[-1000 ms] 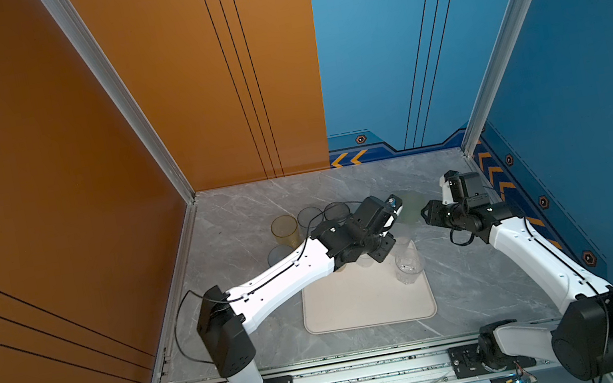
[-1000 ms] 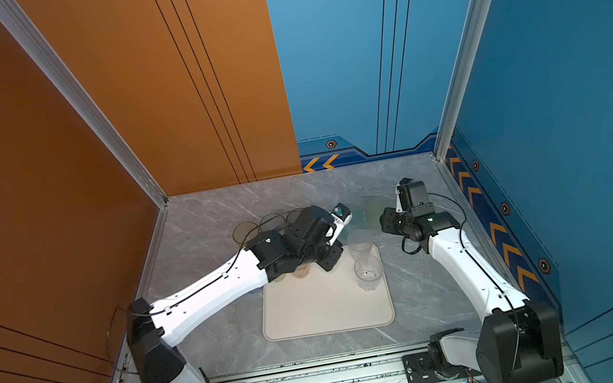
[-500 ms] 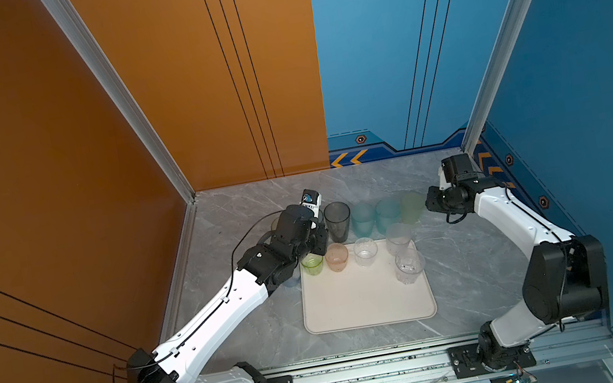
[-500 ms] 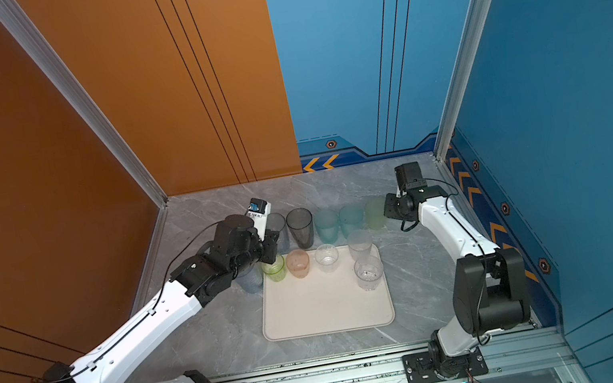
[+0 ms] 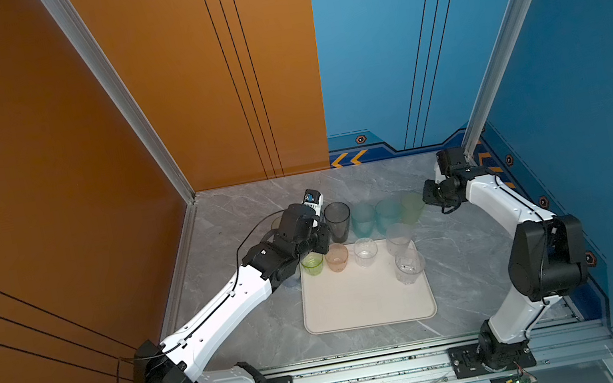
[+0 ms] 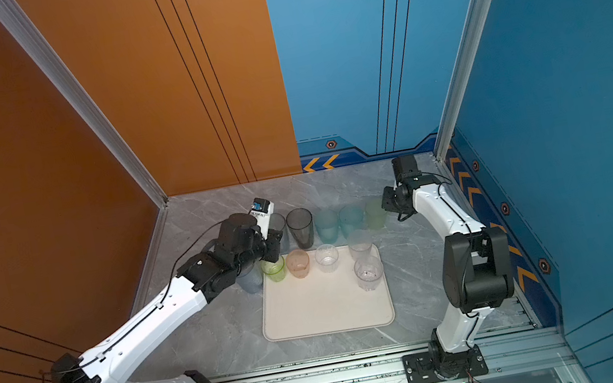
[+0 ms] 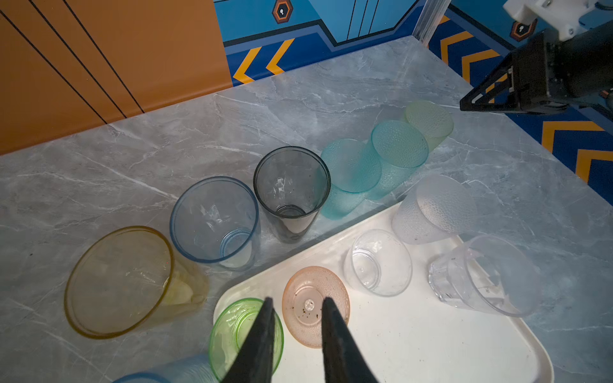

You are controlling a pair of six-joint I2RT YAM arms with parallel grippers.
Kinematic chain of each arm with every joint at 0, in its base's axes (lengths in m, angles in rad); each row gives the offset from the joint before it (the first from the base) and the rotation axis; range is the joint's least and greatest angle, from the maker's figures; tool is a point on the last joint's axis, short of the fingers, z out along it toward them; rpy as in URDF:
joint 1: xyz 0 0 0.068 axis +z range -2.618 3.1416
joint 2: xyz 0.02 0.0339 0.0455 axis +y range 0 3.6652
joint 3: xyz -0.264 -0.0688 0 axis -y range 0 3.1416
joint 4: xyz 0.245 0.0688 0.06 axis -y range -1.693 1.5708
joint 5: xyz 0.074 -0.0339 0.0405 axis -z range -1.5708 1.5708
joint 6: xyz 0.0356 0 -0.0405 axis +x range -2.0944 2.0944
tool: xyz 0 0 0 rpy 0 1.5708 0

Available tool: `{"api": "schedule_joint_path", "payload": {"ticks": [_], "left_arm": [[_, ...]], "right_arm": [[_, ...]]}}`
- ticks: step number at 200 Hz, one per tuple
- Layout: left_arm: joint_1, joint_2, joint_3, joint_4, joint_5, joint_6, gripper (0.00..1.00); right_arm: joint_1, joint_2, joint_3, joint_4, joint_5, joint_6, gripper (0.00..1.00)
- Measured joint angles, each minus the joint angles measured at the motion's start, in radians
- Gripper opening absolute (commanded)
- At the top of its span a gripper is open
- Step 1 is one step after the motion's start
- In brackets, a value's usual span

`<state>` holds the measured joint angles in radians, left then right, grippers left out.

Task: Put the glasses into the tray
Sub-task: 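Move the right gripper to the lime green cup while the left withdraws, then close the right gripper on the lime green dimpled cup rim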

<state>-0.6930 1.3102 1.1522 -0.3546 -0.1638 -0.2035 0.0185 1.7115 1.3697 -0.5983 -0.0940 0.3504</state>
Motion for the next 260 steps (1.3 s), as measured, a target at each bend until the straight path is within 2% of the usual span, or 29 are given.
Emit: {"api": "schedule_joint_path", "payload": {"ticks": [94, 223, 260], "left_arm": [[0.024, 0.001, -0.008, 0.008, 0.027, 0.000, 0.26], [0.035, 0.031, -0.010, 0.034, 0.061, -0.005, 0.25], [0.039, 0.031, -0.016, 0.038, 0.063, -0.007, 0.25]], "right_arm": [[0.002, 0.087, 0.059, -0.031, -0.007, -0.014, 0.27], [0.015, 0.160, 0.103, -0.042, -0.007, -0.022, 0.19], [0.015, 0.174, 0.103, -0.047, -0.007, -0.023, 0.12]]}}
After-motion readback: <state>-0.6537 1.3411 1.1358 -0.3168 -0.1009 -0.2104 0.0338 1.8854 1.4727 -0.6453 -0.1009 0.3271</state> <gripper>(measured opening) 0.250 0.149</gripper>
